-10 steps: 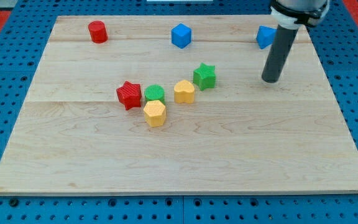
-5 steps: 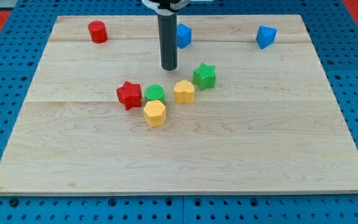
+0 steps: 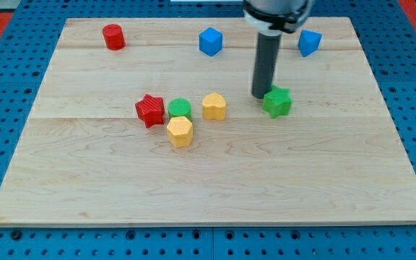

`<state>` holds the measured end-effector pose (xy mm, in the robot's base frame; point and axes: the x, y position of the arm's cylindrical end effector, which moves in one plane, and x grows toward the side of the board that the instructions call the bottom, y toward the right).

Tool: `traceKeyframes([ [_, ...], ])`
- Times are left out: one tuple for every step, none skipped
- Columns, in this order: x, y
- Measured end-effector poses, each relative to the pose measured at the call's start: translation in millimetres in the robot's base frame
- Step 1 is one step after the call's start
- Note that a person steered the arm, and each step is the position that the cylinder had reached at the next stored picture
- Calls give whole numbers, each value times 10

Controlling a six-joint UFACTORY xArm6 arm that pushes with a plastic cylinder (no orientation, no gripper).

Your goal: Push the green star towards center right

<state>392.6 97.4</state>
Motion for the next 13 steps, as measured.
traceKeyframes([
  [9,116],
  [154,-32],
  [323,-166],
  [392,-170],
  [392,-69],
  [392,141],
  [394,135],
  [395,135],
  [399,135],
  [417,135],
  [445,135],
  [482,135],
  [502,135],
])
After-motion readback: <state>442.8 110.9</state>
